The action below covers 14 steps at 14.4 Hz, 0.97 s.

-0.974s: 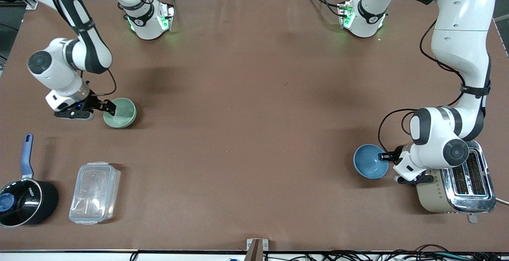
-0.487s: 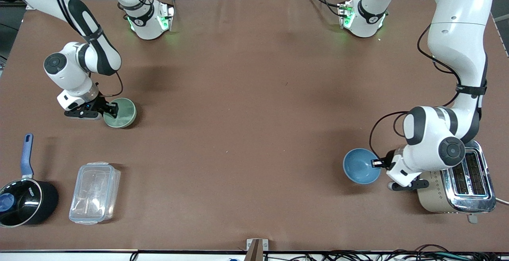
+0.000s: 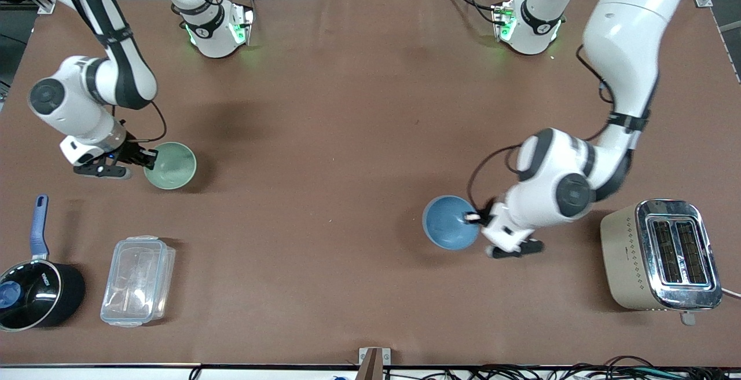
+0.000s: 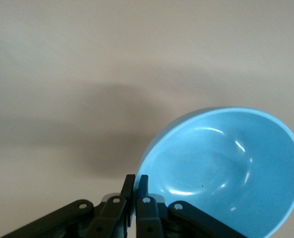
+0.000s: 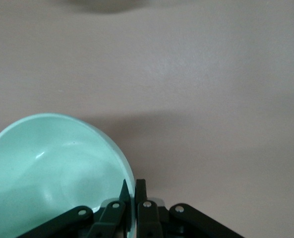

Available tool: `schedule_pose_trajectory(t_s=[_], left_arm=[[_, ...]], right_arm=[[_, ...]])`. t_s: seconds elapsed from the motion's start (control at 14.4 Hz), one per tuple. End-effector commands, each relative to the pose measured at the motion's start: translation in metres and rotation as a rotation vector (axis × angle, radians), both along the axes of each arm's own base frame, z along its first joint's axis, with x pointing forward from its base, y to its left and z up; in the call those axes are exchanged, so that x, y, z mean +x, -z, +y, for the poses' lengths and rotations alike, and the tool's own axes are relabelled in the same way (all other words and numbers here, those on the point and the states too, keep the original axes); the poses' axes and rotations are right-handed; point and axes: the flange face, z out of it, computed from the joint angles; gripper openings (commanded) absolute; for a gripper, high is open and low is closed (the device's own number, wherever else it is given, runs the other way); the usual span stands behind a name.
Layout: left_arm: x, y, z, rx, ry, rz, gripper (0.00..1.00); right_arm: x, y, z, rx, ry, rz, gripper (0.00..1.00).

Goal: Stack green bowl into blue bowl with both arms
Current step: 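Slide the green bowl and blue bowl toward each other at table center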

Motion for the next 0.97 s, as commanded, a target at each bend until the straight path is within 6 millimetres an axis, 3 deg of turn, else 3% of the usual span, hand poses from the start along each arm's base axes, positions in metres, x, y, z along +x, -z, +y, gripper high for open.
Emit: schedule_pose_trajectory(t_s=[0.0,0.07,0.14,0.28,0.42,0.49,0.56,0.63,0.7,0.77,0.9], left_arm=[[-0.033,0.014,-0.080,-0.012,-0.003,-0.013,0.00],[-0.047,0.021,-0.107,-0.022,-0.001,-0.022,0.00],[-0.065,0.035,-0.137,-0.035,0.018,-0.029,0.00],[-0.087,0.060,-0.170,-0.035,0.042,-0.060,0.01],[-0.100,0.076,-0.185,-0.005,0.057,-0.078,0.05],[-0.101,0.082,-0.185,0.011,0.062,-0.081,0.12],[-0.102,0.086,-0.185,0.014,0.059,-0.076,0.25],[-0.101,0.084,-0.184,0.014,0.060,-0.080,0.46],[-0.096,0.072,-0.181,0.010,0.055,-0.094,0.91],[-0.089,0.046,-0.177,0.002,0.048,-0.118,1.00],[-0.063,-0.015,-0.148,0.024,0.017,-0.122,1.00]], right_arm=[[0.041,-0.081,0.052,0.048,0.060,0.052,0.00],[0.053,-0.108,0.078,0.072,0.093,0.053,0.00],[0.060,-0.122,0.101,0.073,0.112,0.052,0.00],[0.064,-0.129,0.147,0.072,0.125,0.048,0.00],[0.062,-0.126,0.204,0.127,0.160,0.066,0.00],[0.062,-0.119,0.225,0.133,0.171,0.072,0.00],[0.064,-0.112,0.245,0.129,0.167,0.071,0.00],[0.064,-0.105,0.259,0.128,0.159,0.066,0.00],[0.064,-0.097,0.270,0.128,0.156,0.058,0.00],[0.063,-0.087,0.286,0.124,0.152,0.056,0.00],[0.060,-0.072,0.311,0.120,0.173,0.044,0.00]])
